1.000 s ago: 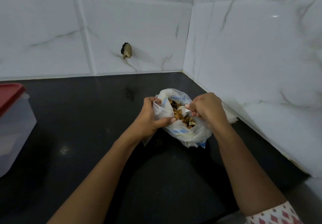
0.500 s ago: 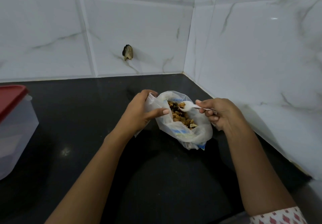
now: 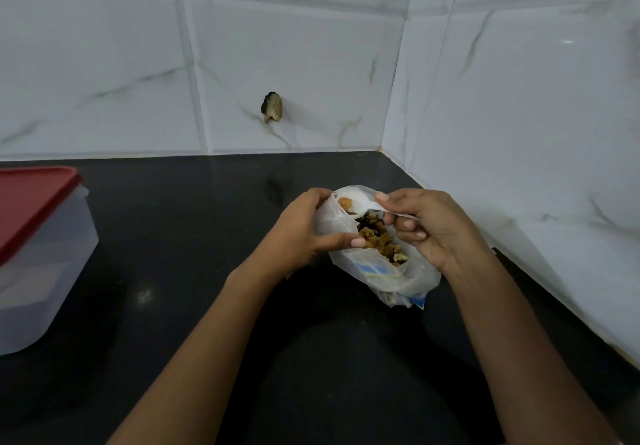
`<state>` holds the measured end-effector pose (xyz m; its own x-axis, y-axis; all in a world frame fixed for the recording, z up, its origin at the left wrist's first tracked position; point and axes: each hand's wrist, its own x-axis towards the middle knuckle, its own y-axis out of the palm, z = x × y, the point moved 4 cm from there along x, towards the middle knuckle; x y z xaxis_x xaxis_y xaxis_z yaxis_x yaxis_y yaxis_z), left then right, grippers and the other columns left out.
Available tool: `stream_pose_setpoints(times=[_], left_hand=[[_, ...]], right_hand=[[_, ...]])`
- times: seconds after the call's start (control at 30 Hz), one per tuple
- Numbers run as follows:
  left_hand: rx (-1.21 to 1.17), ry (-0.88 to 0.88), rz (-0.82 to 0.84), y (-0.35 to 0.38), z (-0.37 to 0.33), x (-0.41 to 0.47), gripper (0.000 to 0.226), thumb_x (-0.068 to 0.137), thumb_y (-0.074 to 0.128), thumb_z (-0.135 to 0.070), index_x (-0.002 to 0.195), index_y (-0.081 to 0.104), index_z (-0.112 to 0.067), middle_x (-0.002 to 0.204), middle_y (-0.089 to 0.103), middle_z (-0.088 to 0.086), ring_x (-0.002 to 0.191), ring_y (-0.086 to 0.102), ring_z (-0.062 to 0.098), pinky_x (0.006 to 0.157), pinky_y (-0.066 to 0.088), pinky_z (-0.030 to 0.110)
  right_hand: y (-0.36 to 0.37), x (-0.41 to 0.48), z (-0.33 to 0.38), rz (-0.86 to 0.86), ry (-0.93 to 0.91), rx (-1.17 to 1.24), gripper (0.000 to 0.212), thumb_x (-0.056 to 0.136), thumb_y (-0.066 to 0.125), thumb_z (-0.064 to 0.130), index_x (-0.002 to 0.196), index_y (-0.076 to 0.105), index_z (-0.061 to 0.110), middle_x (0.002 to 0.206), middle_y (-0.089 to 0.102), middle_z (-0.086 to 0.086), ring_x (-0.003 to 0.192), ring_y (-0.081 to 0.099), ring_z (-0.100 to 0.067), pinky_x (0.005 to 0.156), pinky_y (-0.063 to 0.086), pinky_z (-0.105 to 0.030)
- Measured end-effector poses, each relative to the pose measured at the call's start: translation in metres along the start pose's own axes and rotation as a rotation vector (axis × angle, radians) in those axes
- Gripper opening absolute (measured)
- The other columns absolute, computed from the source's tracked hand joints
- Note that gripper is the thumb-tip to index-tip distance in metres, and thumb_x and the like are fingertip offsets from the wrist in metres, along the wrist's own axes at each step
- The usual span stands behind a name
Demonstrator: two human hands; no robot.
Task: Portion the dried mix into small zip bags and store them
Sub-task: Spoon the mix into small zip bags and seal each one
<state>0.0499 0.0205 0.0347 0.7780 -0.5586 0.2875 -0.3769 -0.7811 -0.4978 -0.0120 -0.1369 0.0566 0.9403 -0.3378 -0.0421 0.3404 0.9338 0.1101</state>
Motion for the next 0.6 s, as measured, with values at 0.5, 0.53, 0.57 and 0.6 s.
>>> stream_pose_setpoints(times=[0.5,0.53,0.57,0.6], left_hand=[[-0.123,-0.034,-0.072,-0.003,0.007,-0.002,0.046,0.071,0.078,-0.028,0.108,0.049,-0.029,0.097,0.059,-0.017,0.089,0.057,-0.002,0.072,0.048,0.010],[-0.136,-0.030,-0.080,-0.003,0.007,-0.002,0.047,0.071,0.078,-0.028,0.109,0.050,-0.029,0.098,0.059,-0.017,0.091,0.058,-0.002,0.074,0.049,0.012],[-0.150,-0.029,-0.085,-0.003,0.007,-0.002,0.048,0.070,0.079,-0.028,0.109,0.050,-0.029,0.099,0.060,-0.016,0.092,0.058,-0.001,0.077,0.050,0.015],[-0.165,-0.032,-0.089,-0.003,0.008,-0.001,0.048,0.070,0.079,-0.027,0.109,0.050,-0.029,0.100,0.060,-0.015,0.094,0.058,0.000,0.079,0.050,0.018]], right_hand=[[0.030,-0.019,0.014,0.150,-0.642,-0.799,0.018,0.078,0.065,0.003,0.076,0.064,0.020,0.079,0.061,0.010,0.073,0.057,-0.004,0.062,0.045,-0.012],[0.030,-0.019,0.015,0.145,-0.689,-0.816,0.019,0.077,0.066,0.002,0.075,0.063,0.021,0.078,0.058,0.010,0.070,0.056,-0.007,0.059,0.042,-0.012],[0.031,-0.019,0.016,0.141,-0.734,-0.831,0.020,0.076,0.067,0.001,0.075,0.063,0.020,0.078,0.056,0.010,0.069,0.055,-0.010,0.057,0.041,-0.013],[0.031,-0.020,0.016,0.144,-0.774,-0.836,0.017,0.075,0.067,0.000,0.076,0.064,0.018,0.078,0.055,0.010,0.069,0.055,-0.010,0.055,0.040,-0.012]])
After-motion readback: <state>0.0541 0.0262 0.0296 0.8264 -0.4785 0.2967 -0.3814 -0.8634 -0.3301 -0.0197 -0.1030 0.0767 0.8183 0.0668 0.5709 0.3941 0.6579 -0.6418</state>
